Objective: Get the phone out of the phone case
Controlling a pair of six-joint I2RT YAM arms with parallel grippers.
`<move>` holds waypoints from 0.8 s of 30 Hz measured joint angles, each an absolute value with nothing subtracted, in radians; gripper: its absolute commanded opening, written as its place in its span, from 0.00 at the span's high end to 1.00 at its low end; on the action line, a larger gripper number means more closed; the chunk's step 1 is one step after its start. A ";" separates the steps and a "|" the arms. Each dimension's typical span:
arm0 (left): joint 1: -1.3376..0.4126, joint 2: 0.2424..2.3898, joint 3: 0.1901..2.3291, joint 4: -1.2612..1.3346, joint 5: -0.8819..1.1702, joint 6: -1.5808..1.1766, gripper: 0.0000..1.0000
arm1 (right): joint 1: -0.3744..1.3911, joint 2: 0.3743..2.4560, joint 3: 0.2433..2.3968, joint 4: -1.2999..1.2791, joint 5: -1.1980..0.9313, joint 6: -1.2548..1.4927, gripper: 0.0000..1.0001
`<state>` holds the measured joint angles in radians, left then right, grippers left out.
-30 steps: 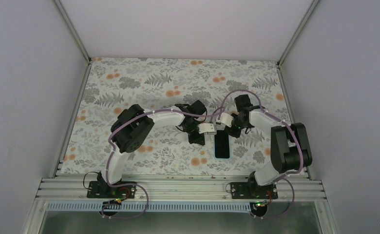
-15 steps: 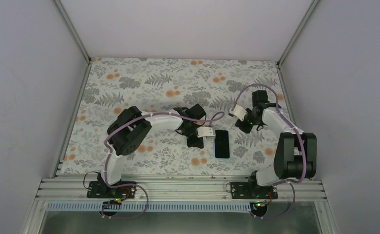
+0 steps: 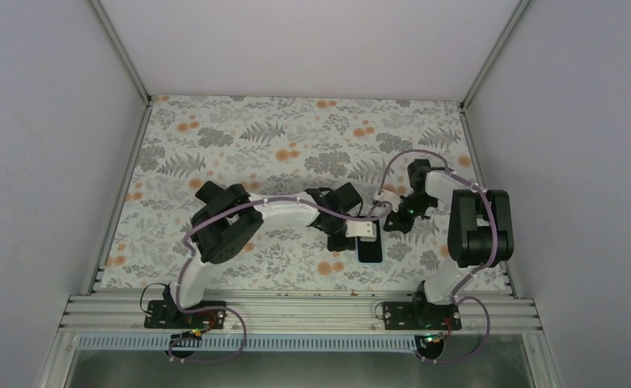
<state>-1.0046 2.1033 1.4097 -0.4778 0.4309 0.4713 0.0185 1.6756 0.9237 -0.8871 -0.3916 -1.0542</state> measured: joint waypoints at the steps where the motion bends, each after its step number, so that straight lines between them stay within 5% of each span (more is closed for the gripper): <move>1: -1.015 2.112 1.423 -0.482 0.433 0.475 0.98 | 0.021 1.692 0.929 -0.885 -0.392 -1.054 0.96; 24: -1.085 2.135 1.453 -0.488 0.449 0.473 0.98 | 0.292 1.855 1.100 -0.887 -0.434 -1.002 0.96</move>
